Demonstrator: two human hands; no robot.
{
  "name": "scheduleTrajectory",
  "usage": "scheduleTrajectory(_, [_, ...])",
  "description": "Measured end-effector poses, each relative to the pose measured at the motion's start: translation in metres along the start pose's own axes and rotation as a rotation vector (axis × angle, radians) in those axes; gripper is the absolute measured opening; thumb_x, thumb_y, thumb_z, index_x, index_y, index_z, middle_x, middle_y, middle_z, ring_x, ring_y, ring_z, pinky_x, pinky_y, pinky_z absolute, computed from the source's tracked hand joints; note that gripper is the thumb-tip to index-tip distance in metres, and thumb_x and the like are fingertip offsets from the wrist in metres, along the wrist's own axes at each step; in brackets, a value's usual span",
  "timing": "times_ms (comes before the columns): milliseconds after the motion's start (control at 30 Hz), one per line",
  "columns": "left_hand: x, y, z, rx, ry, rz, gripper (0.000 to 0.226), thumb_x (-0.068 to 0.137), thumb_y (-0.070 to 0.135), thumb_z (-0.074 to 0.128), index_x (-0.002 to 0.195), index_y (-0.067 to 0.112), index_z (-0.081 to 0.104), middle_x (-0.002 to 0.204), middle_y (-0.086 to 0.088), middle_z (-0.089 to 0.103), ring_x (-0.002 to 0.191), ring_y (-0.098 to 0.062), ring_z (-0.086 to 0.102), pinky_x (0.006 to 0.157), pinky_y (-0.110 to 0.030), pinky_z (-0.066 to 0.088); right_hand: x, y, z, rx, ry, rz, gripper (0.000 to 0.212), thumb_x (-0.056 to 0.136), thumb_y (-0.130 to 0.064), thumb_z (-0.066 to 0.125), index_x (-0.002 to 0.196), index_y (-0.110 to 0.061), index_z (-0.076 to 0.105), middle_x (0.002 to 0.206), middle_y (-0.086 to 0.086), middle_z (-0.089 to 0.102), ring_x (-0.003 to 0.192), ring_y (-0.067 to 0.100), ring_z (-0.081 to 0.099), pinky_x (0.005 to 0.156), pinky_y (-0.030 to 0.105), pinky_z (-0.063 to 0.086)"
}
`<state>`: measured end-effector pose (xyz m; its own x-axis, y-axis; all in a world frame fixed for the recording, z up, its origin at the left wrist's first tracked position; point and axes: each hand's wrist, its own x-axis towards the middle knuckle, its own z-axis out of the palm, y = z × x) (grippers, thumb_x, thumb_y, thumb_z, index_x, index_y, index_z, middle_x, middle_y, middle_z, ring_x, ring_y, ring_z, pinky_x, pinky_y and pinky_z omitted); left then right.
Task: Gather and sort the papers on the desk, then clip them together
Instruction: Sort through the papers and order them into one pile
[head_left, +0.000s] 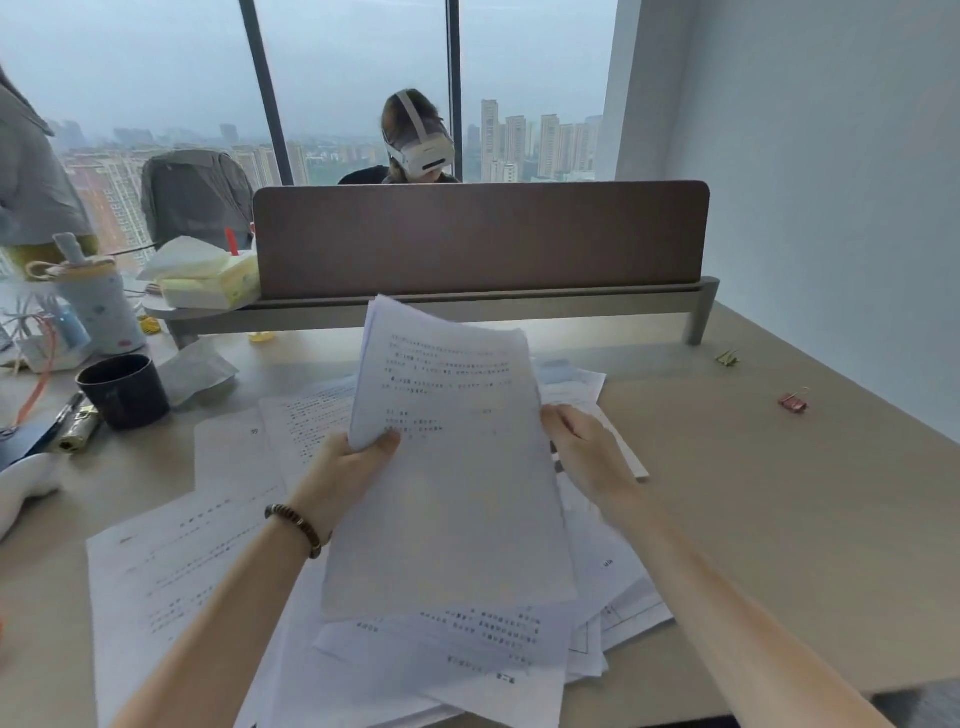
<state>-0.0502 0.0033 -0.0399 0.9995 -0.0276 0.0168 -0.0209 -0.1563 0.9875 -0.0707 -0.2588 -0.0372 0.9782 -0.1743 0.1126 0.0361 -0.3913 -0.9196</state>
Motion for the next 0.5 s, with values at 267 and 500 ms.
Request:
scheduleTrajectory(267, [0.011,-0.053,-0.010,0.155,0.075,-0.253,0.016,0.095,0.021,0.061,0.091,0.008,0.071,0.070,-0.001,0.072,0.067,-0.024,0.066,0.064,-0.029,0.055,0.014,0.069,-0.013,-0.879,-0.194,0.215,0.057,0.097,-0.066,0.023,0.149,-0.043,0.033,0.166,0.016,0.008,0.153,0.038,0.005,0.118,0.064,-0.003])
scheduleTrajectory(500, [0.021,-0.057,-0.009,0.154,0.093,-0.279,0.026,0.094,0.026,0.063,0.105,0.003,0.071,0.094,-0.015,0.074,0.081,-0.032,0.070,0.080,-0.043,0.059,0.015,0.071,-0.018,-0.759,-0.025,0.244,0.058,0.087,-0.074,0.036,0.120,-0.032,0.060,0.144,0.015,0.040,0.141,0.036,0.031,0.117,0.059,0.018])
